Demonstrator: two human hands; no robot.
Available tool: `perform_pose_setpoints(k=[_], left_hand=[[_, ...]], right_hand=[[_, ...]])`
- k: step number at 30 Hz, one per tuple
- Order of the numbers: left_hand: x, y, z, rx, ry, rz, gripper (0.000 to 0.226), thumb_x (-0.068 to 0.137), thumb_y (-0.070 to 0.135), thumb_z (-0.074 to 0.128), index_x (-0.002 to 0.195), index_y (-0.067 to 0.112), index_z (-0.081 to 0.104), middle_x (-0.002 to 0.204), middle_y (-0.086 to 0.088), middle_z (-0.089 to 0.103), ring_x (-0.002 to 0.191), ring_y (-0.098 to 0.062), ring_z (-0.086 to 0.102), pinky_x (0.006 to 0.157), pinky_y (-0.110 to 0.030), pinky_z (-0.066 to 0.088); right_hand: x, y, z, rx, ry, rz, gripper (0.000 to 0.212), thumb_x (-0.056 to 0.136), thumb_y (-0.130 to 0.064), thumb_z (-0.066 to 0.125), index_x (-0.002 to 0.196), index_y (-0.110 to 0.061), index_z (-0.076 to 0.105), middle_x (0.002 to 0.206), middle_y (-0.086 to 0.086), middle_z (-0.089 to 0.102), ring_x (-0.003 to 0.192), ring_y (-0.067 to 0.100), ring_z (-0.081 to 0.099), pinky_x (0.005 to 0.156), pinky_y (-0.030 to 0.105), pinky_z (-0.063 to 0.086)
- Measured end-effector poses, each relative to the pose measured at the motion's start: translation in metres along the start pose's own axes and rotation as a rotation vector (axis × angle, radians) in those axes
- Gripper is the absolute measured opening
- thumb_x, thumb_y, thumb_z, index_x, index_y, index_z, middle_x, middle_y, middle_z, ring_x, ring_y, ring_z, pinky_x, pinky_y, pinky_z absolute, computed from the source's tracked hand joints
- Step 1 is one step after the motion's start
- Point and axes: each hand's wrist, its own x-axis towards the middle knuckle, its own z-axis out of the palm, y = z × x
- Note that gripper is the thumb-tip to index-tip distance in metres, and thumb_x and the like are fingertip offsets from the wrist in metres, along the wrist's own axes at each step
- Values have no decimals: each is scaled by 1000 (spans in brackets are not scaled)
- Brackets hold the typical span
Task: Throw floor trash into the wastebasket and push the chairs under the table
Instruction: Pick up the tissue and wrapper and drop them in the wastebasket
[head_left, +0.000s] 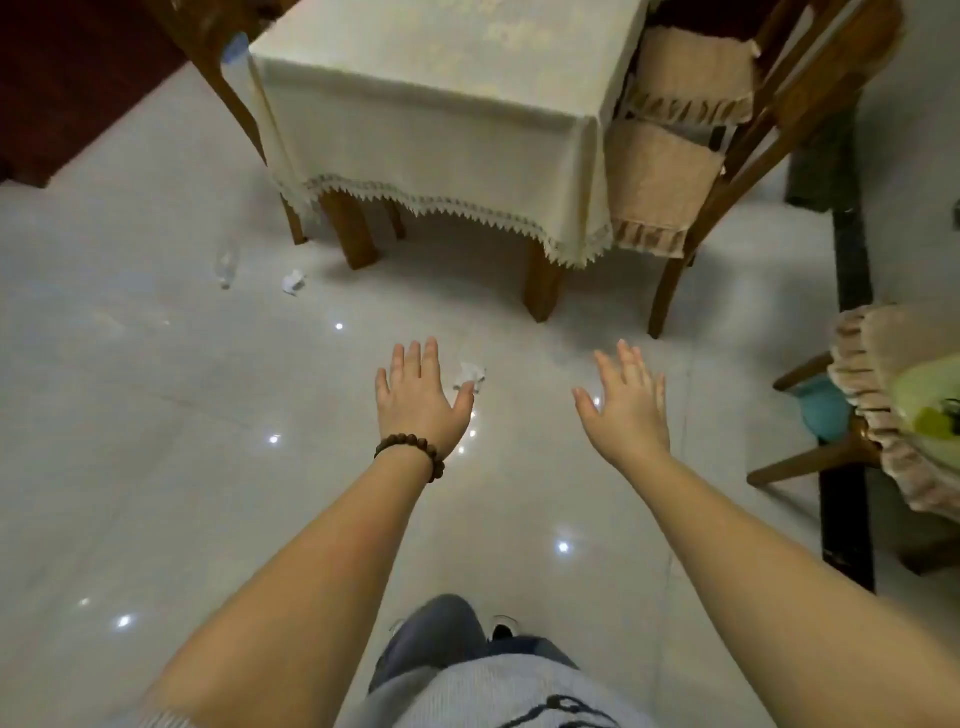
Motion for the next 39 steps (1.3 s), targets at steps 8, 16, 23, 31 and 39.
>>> perform_pose_setpoints(k=[8,16,23,31,39], left_hand=[[74,51,28,9,-33,40,72,92,56,32,149,18,10,157,-5,14,145,-25,5,116,-46,6],[208,93,71,-4,-68,-16,72,91,56,33,149,18,12,157,-6,17,144,-25,6,115,-46,8],[312,126,93,-34,-116,-118,71,91,55,35,148,18,14,156,-7,18,144,-25,7,116,-46,9],[354,130,139,-40,-170,-263,71,91,55,35,148,17,15,156,-7,19,144,-24,8,115,-45,9],[364,136,233,-73,-194,-455,70,91,51,39,148,15,19,154,-9,24,143,-24,11,116,-44,11]], right_hand=[[70,39,-7,-18,21,34,56,93,-46,40,143,-22,29,157,6,14,145,20,3,117,44,0],[226,71,1,-30,-38,5,56,94,-42,43,144,-22,29,157,7,13,145,20,2,117,44,-2],[347,94,15,27,-148,-15,55,93,-42,44,143,-22,31,157,6,16,145,19,5,117,42,2],[417,137,50,50,-284,-26,53,94,-39,47,141,-20,34,155,7,21,144,21,9,117,45,11],[488,193,127,-35,-482,-134,55,93,-40,46,143,-21,30,156,5,18,144,19,7,118,42,8]])
